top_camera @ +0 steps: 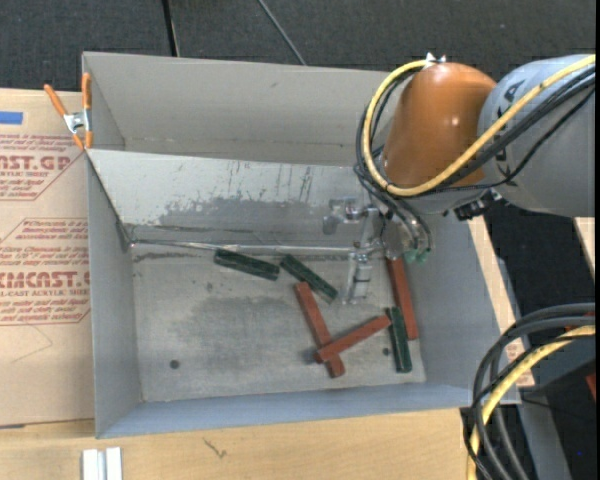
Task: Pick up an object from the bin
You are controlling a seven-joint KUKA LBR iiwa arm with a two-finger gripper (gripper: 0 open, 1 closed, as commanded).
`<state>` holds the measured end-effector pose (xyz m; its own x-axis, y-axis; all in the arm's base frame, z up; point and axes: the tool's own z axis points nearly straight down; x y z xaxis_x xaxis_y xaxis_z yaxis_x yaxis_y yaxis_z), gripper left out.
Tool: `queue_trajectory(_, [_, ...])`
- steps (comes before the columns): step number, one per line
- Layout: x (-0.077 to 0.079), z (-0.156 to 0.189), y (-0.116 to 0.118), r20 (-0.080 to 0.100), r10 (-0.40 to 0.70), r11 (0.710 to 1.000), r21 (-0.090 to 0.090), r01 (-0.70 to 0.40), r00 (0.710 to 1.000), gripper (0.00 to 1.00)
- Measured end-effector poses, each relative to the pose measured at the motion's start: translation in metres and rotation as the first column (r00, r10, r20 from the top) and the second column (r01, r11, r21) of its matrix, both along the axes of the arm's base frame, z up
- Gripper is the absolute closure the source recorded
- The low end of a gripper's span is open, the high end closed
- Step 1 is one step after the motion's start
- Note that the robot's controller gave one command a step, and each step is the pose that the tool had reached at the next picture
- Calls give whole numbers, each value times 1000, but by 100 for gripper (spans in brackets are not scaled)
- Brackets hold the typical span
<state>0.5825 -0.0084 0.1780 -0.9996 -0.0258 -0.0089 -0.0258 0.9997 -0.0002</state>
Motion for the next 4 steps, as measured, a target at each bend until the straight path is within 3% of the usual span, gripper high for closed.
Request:
queue_trajectory(1, [-6,-108,-19,-8,1,1000,0,-1,1000,100])
queue_trajectory(2, [-6,-108,-19,-8,1,1000,0,-1,1000,100])
queue_trajectory(3, [-6,-60,-12,-6,20,1000,0,-20,1000,0])
queue_trajectory(4, [-6,-61,-12,-7,20,1000,0,-20,1000,0])
